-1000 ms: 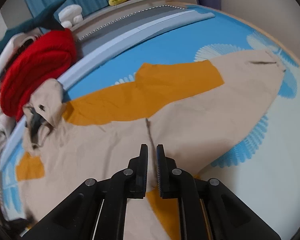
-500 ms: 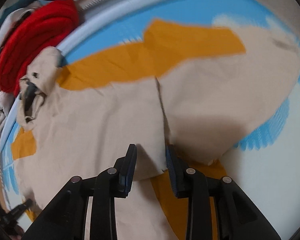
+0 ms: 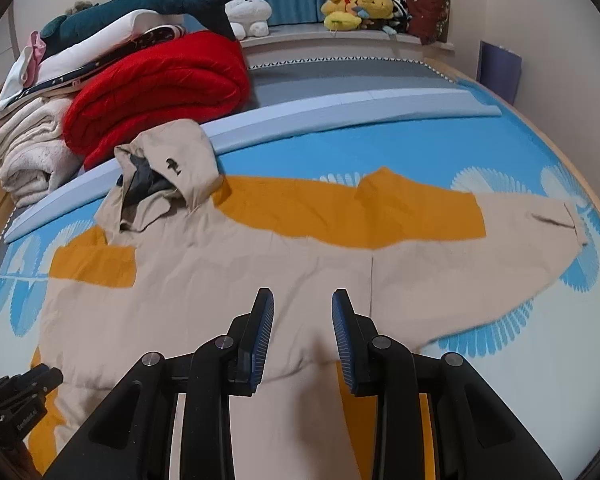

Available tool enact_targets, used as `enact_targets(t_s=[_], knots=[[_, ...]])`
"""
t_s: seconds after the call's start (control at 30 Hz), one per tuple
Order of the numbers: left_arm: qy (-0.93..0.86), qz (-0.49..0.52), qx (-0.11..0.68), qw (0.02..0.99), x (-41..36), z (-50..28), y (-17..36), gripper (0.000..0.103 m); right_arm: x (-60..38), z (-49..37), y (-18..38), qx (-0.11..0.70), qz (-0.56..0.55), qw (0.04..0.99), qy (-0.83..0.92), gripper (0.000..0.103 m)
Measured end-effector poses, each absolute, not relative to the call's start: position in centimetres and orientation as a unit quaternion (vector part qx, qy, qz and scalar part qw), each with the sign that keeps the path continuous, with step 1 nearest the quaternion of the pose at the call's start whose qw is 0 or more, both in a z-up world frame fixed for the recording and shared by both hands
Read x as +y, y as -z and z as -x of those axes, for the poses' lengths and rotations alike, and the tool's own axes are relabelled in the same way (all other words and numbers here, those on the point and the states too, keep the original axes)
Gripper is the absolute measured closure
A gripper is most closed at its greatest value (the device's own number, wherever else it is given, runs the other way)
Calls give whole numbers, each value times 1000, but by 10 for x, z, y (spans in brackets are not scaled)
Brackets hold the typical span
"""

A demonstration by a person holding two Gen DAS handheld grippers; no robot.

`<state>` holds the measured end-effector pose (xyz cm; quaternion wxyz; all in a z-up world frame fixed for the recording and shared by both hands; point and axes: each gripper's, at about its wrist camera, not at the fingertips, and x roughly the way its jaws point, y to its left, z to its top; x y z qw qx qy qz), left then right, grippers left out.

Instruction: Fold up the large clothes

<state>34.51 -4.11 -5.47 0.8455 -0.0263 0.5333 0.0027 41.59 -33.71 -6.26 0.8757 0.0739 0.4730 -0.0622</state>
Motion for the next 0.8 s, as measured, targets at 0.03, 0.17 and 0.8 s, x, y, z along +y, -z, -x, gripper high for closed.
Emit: enact_targets(t_s=[0.03,0.17,0.8], knots=[[-1,27,532,846,-42,-341,53,77,-341,-411,63,471,-75,877,60,72],[0,25,527,849,-49,-333,49,77,-346,-397,54,453,-75,886,58,72],[24,8,516,856,-75,-359,51,56,-444,-407,57,436,-93,886,129,47]])
